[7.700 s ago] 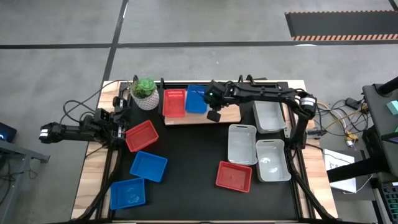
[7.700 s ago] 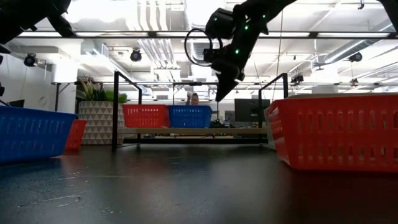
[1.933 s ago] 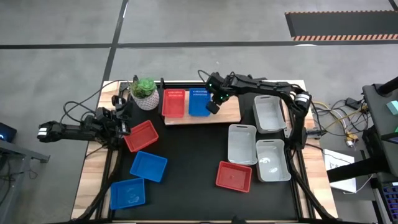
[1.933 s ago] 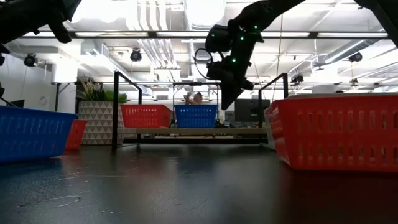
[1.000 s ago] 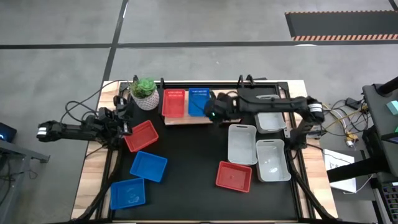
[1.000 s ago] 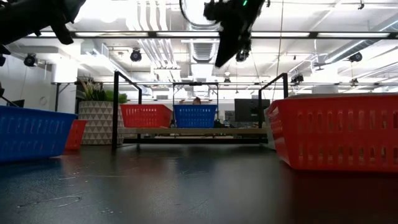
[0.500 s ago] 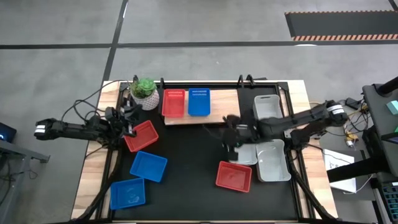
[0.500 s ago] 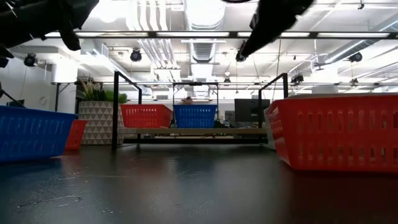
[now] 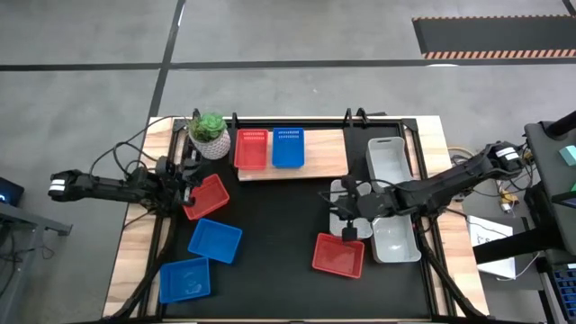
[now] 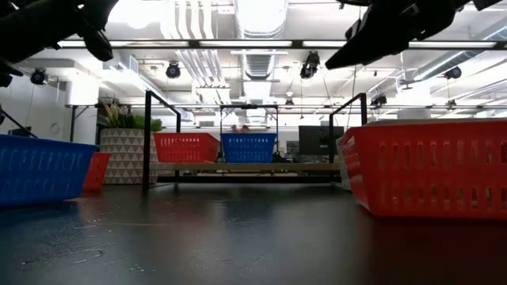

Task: Stack baskets on shelf by color
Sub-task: Put the bottom left white bin on the shelf

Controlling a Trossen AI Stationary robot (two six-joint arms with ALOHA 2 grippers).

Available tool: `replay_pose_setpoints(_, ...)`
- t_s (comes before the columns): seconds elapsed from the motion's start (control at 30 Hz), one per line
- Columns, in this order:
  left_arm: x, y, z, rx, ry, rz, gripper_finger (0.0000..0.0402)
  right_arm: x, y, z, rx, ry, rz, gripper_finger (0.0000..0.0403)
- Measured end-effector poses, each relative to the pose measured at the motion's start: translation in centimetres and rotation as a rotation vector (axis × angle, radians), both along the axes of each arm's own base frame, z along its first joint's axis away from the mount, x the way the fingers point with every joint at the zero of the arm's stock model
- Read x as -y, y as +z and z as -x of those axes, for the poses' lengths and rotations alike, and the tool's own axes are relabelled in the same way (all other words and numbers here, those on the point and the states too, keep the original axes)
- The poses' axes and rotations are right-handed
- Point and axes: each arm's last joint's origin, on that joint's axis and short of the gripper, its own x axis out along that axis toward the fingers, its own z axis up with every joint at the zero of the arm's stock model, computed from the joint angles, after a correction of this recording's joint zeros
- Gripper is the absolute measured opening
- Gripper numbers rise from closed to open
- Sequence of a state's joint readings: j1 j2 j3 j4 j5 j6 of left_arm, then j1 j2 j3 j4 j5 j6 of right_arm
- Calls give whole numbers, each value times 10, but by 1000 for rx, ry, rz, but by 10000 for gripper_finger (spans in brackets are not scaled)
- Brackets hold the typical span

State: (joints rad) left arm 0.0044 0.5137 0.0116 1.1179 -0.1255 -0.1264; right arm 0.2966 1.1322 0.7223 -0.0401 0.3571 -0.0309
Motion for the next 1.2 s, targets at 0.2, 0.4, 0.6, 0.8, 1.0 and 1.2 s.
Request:
replay_pose_setpoints(0.2, 1, 1, -3, 10, -48, -5, 0, 3, 1, 9, 98, 50, 91, 9)
replay_pose_setpoints(0.4, 1, 7, -7, 65, -43, -11, 0, 5, -8, 16, 118, 81, 150, 9)
replay_pose_setpoints(0.6, 1, 15, -17, 63, -42, -11, 0, 7, -18, 23, 141, 87, 161, 9)
replay_pose_setpoints(0.8, 1, 23, -32, 33, -45, -6, 0, 15, -18, 33, 208, 102, 238, 9)
replay_pose_setpoints(1.0, 1, 31, -49, 10, -47, -6, 0, 31, -3, 44, 288, 26, 224, 9)
replay_pose_setpoints(1.2, 1, 31, -63, -31, -48, -4, 0, 36, 5, 55, 321, -33, 102, 9)
